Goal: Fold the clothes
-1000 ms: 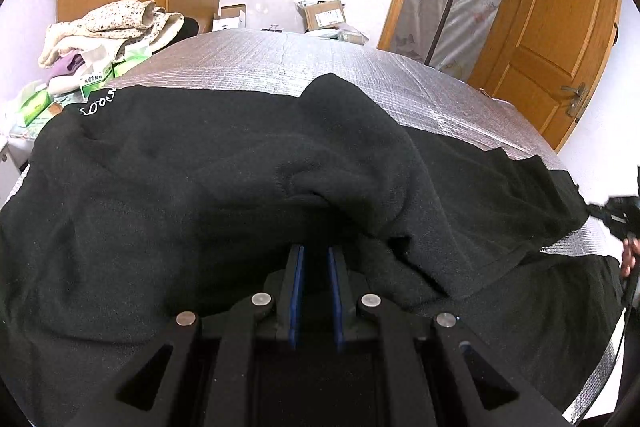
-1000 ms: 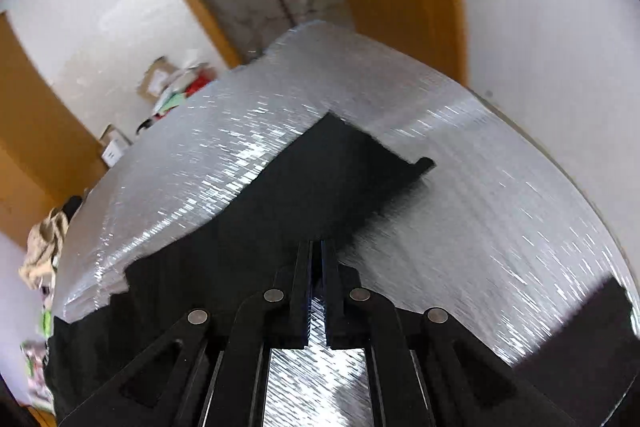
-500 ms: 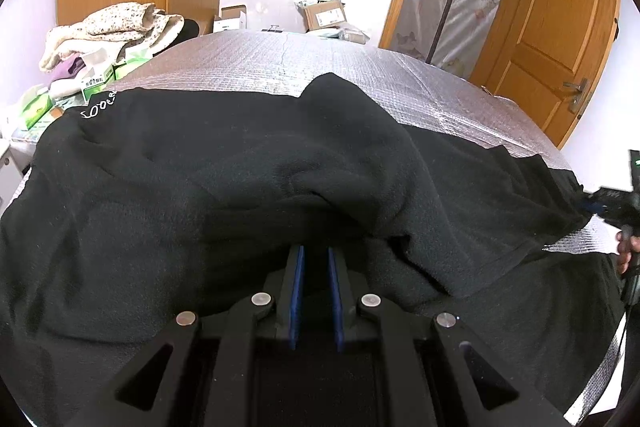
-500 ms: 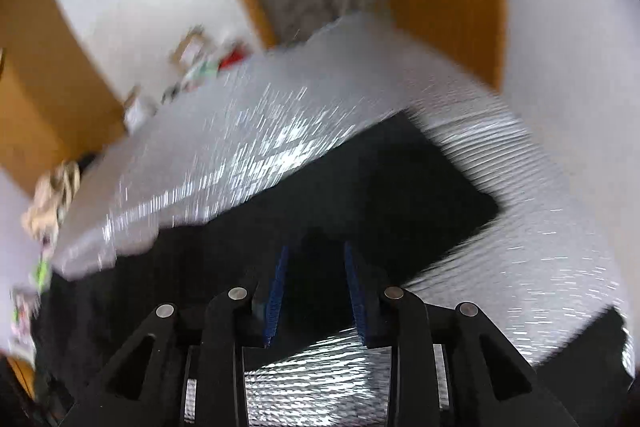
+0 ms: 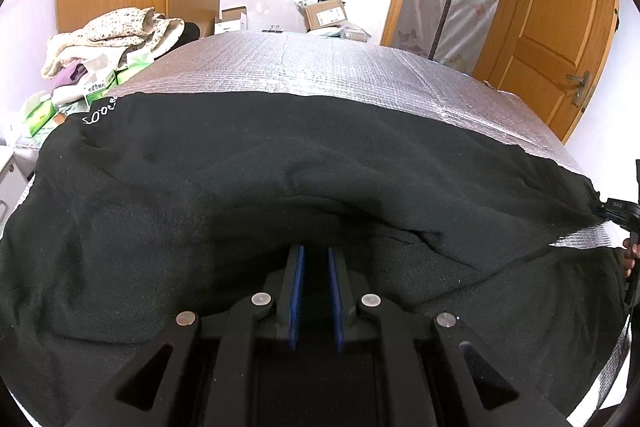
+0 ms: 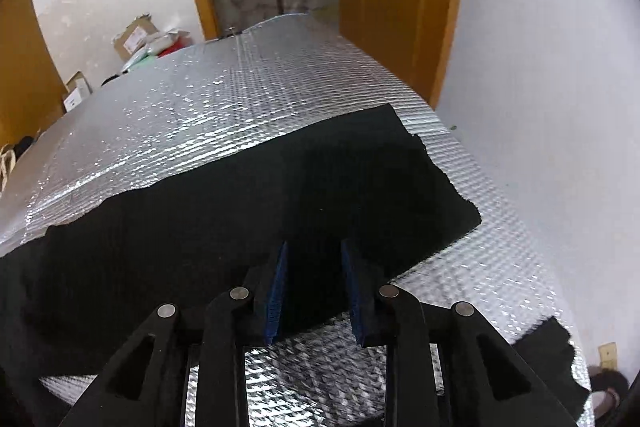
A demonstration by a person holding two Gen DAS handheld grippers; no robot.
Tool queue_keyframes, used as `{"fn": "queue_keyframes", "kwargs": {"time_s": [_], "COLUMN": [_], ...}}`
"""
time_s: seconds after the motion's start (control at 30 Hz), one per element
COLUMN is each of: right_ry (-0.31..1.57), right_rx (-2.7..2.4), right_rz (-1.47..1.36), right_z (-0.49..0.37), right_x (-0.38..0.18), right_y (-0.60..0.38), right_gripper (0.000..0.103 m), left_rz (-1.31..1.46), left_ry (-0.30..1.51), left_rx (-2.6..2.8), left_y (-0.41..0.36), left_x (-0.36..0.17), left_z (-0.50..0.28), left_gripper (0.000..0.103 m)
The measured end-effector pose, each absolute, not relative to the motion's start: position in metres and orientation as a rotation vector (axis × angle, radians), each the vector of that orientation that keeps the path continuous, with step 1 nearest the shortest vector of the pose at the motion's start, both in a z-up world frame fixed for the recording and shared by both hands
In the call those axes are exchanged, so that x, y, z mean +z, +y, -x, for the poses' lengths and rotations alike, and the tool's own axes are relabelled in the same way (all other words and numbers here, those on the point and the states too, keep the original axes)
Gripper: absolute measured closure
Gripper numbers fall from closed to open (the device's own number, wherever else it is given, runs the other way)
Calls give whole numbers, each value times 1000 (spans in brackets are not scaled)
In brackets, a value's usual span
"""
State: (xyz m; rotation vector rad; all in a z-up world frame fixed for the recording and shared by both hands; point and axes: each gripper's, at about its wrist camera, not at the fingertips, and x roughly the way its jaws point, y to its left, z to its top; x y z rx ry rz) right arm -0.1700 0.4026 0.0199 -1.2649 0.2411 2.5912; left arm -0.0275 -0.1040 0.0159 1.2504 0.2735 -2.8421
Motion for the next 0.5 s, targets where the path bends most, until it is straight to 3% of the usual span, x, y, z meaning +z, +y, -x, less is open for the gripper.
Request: {"fn": "queue_keyframes", "kwargs": {"time_s": [0.5], "right_ry": [229], "right_rx": [2630], "right_rz": [1253], "right_z": [166], "right_x": [18], "right_y": [404], "right_gripper": [74], "left_rz": [-1253], "left_ry": [294], "left_rx": [-2847], "left_y": [-106], "left_x": [16], "left_z": [27], "left_gripper": [91]}}
